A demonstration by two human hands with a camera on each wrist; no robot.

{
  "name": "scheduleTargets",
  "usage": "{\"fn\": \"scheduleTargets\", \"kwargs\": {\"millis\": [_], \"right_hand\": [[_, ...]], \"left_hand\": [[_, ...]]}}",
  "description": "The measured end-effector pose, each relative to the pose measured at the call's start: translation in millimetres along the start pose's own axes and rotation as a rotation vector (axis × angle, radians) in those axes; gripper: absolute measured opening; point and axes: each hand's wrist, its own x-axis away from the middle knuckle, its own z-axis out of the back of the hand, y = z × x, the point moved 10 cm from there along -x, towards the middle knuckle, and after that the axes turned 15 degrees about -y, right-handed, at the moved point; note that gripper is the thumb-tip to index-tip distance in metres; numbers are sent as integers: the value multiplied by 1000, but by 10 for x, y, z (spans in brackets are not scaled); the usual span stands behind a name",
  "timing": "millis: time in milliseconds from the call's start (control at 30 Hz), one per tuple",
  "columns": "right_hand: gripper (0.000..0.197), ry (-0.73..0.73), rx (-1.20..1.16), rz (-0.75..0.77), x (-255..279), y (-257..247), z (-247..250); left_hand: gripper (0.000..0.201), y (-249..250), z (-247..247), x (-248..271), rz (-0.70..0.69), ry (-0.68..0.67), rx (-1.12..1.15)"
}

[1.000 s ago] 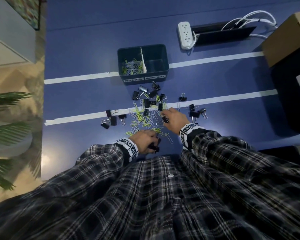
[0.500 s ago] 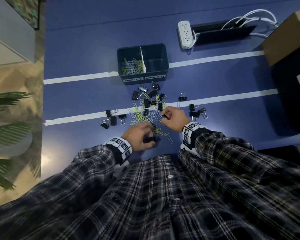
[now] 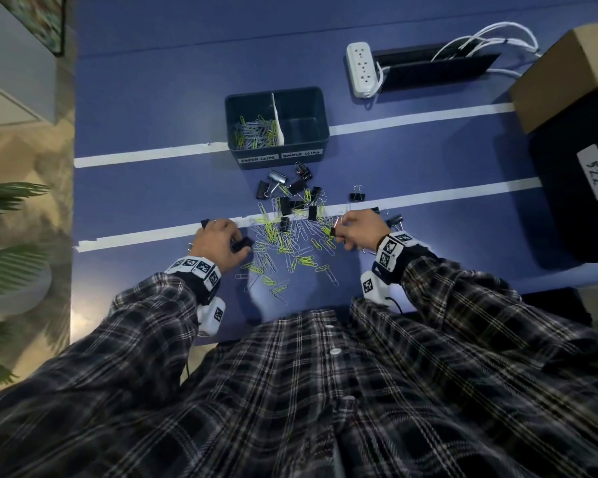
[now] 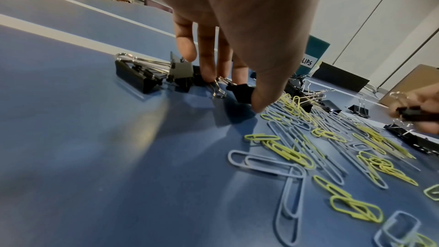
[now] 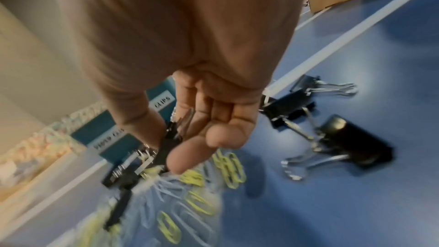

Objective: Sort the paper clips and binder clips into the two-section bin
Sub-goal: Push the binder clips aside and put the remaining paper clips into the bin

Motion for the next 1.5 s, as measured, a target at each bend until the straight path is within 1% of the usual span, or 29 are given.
{"fn": "scheduleTargets", "kwargs": {"millis": [33, 133, 200, 333, 400, 567, 633, 700, 767, 833, 900, 933, 1000, 1067, 1167, 1233, 1267, 1333, 1400, 1467, 1500], "right_hand": [[3, -8, -41, 14, 0, -52, -5], [16, -62, -249, 93, 21, -209, -49], [20, -65, -356, 145, 29, -249, -41], [14, 10, -311, 172, 42, -253, 16], [17, 58, -362, 179, 51, -223, 49], [22, 75, -369, 230, 116, -290, 11], [21, 159, -347, 233, 98, -255, 92], [16, 352, -245, 167, 114, -145, 311], [14, 499, -60, 50, 185, -40, 529], [18, 543, 97, -54, 247, 66, 663], [18, 555, 177, -115, 279, 186, 748], [17, 559, 203, -134, 286, 237, 780], [17, 548, 252, -163, 267, 321, 815], [19, 542, 314, -178, 268, 337, 825], [37, 621, 401, -150, 302, 255, 819], [50, 695, 479, -95, 334, 78, 781], [53, 709, 522, -62, 335, -35, 741], [50, 660, 612, 23, 259, -266, 589], [36, 549, 684, 115, 121, -471, 358], [27, 445, 721, 157, -26, -585, 158], [26, 398, 724, 157, -105, -605, 73]], "left_hand": [[33, -13, 6, 3, 10, 4, -6], [33, -50, 37, 18, 32, 21, -12], [33, -74, 52, 25, 38, 22, -10], [33, -120, 29, 38, 54, 12, -2], [33, -129, 20, 49, 63, 18, 12], [33, -121, 13, 52, 75, 29, 18], [32, -132, 17, 49, 78, 28, 8], [32, -164, 27, 44, 96, 28, -2], [31, -208, 75, 61, 134, 54, -13], [32, -255, 131, 82, 194, 80, -33], [38, -246, 187, 83, 233, 91, -46], [40, -202, 224, 67, 228, 98, -55], [42, -7, 302, 9, 168, 109, -76], [40, 287, 332, -92, 54, 91, -59], [39, 723, 274, -274, -101, 4, -17], [44, 910, 189, -378, -148, -69, -60], [46, 972, 144, -422, -156, -103, -88], [45, 1048, 100, -479, -154, -126, -117], [39, 1077, 130, -507, -150, -92, -113], [34, 1081, 149, -518, -161, -78, -70], [32, 1063, 146, -510, -169, -85, -34]]}}
